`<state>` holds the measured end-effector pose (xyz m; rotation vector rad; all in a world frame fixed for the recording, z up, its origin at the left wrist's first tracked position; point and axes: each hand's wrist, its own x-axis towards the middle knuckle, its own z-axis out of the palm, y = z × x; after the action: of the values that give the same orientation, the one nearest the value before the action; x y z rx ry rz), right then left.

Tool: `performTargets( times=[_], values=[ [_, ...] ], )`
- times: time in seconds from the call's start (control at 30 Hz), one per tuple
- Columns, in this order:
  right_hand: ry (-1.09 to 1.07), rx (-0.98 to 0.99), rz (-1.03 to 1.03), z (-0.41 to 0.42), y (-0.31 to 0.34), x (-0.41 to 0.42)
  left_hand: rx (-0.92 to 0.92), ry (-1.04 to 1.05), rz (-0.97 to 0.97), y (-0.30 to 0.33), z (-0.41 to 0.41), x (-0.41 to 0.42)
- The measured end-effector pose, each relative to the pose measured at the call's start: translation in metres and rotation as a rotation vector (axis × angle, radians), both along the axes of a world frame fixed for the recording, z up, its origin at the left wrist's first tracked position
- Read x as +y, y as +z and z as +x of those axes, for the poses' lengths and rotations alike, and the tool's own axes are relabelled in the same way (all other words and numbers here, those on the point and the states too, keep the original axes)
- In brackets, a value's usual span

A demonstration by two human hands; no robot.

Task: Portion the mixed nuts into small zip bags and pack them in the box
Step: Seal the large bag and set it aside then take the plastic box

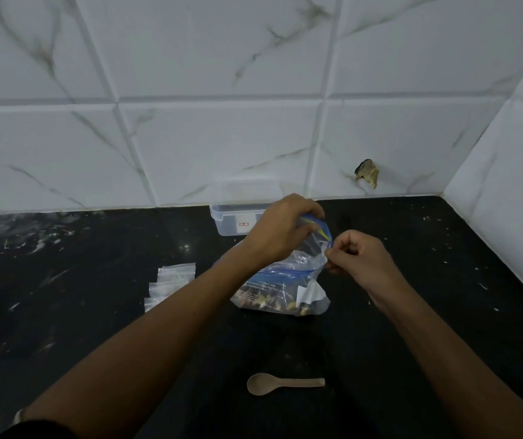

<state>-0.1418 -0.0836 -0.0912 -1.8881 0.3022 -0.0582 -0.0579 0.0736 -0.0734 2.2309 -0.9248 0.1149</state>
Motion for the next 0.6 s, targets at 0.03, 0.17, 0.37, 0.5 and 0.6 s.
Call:
performTargets(
  times=[0.03,0.17,0.37,0.5,0.6],
  values=[
    [-0.040,0.004,0.021,0.002,-0.001,-0.001,0.007,0.048,-0.009,-0.001,0.002,0.008],
    [-0.119,0.056,0.101,0.005,-0.002,-0.006,0.207,0.325,0.093,-0.016,0.010,0.055],
    [-0.236,0.104,0.173,0.011,-0.007,-0.003,0.620,0.445,0.276,-0.057,0.000,0.102],
    [-0.206,0.110,0.211,0.014,-0.007,0.000,0.847,0.545,-0.071,-0.065,-0.010,0.100],
    [-0.240,0.074,0.151,0.015,-0.006,-0.003,0.863,0.608,-0.267,-0.063,-0.010,0.095]
  ],
)
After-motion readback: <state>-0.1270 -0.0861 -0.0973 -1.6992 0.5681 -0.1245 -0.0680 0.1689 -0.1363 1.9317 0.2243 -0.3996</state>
